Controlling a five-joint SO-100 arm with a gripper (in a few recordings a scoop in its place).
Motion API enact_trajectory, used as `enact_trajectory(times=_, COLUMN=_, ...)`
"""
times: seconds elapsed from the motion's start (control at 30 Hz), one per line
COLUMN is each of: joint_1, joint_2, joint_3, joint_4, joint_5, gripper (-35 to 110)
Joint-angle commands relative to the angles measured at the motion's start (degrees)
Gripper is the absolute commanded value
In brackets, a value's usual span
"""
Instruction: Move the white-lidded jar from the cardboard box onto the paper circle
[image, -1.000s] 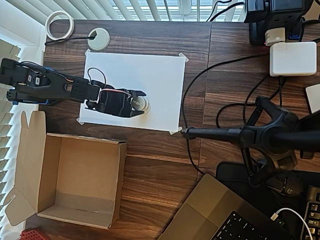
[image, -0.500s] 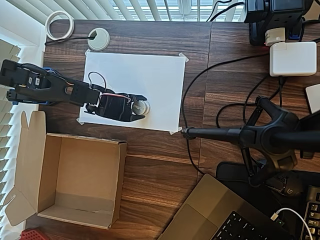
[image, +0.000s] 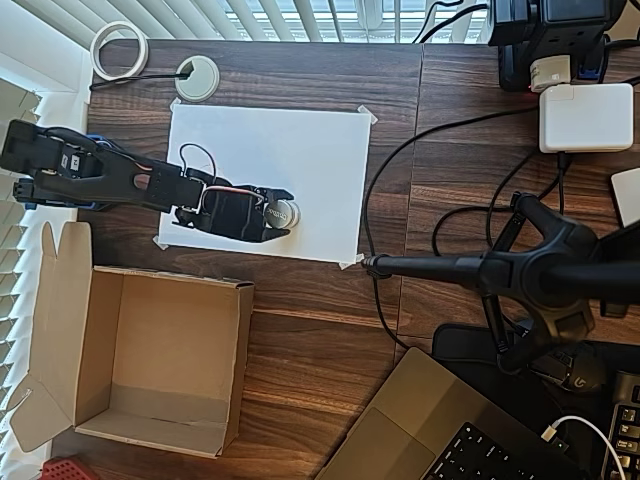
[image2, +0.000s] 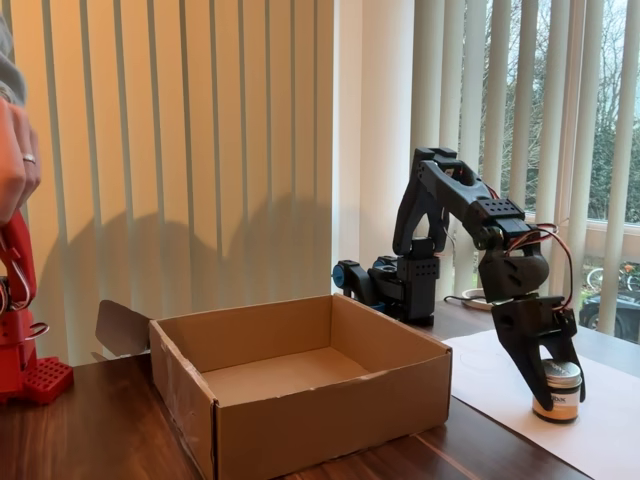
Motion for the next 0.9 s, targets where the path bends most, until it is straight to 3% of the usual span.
enact_trajectory(times=0.0, joint_1=0.5, joint_2=2.2, joint_3=-4.6, joint_4=-0.9, joint_5=-0.8, gripper=1)
enact_trajectory(times=0.1, joint_1=0.5, joint_2=2.0, joint_3=-4.7, joint_4=-1.0, joint_5=-0.6, gripper=3)
enact_trajectory(times=0.23, joint_1=0.6, joint_2=1.9, joint_3=-4.8, joint_4=-1.0, joint_5=-1.0, gripper=23)
enact_trajectory(times=0.33, joint_1=0.6, joint_2=2.0, joint_3=-4.8, joint_4=-1.1, joint_5=-0.4, gripper=29)
enact_trajectory(times=0.67, joint_1=0.4, joint_2=5.4, joint_3=-1.8, joint_4=-5.4, joint_5=1.1, gripper=39)
enact_trajectory(times=0.87, joint_1=0.9, joint_2=15.6, joint_3=6.7, joint_4=-15.5, joint_5=1.8, gripper=43)
